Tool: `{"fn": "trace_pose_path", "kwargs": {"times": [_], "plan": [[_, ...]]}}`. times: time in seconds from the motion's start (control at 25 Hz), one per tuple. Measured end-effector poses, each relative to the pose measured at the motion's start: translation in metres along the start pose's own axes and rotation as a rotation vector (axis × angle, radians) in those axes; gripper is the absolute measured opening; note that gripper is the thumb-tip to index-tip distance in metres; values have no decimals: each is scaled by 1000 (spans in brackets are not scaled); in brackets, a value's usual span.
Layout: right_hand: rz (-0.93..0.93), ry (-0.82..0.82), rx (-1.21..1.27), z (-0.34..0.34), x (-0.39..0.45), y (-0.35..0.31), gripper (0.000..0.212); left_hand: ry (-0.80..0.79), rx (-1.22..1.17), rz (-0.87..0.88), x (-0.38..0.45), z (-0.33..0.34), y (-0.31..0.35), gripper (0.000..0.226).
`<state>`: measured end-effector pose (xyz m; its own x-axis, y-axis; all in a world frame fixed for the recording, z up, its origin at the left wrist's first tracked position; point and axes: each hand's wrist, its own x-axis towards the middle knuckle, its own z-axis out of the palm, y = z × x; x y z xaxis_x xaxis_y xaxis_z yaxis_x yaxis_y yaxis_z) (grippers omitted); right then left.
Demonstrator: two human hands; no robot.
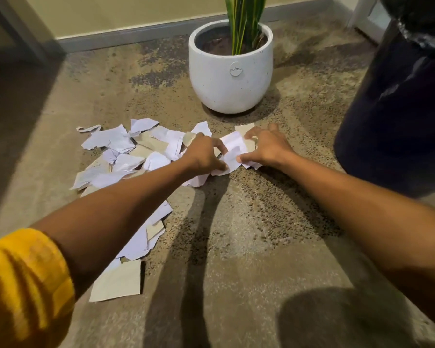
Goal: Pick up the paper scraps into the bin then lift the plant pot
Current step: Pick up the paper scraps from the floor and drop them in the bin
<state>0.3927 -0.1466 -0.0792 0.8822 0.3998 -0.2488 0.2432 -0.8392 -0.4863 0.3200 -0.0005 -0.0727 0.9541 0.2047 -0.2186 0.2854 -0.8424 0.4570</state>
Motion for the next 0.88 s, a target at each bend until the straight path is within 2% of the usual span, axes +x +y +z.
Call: {"fn": "trace_pose_path", "kwargs": {"times": [0.16,0.28,0.48,0.56,0.68,0.88], "plan": [[22,-22,279,4,-14,-3,32,21,-157,-70,-17,-7,6,27],[100,-84,498,-2,-31,-4,26,3,-224,-105,-29,-15,9,21],[25,-89,499,-40,-62,-2,21,1,-228,-99,-48,-39,23,18],[-11,-45,425,-66,-78,-1,21,37,-263,-92,-57,-54,32,15],[-69,50,381,-102,-100,-2,10,102,-339,-94,-68,-78,48,5],[-226,325,336,-159,-131,-20,17,196,-714,-42,-80,-119,99,10]]}}
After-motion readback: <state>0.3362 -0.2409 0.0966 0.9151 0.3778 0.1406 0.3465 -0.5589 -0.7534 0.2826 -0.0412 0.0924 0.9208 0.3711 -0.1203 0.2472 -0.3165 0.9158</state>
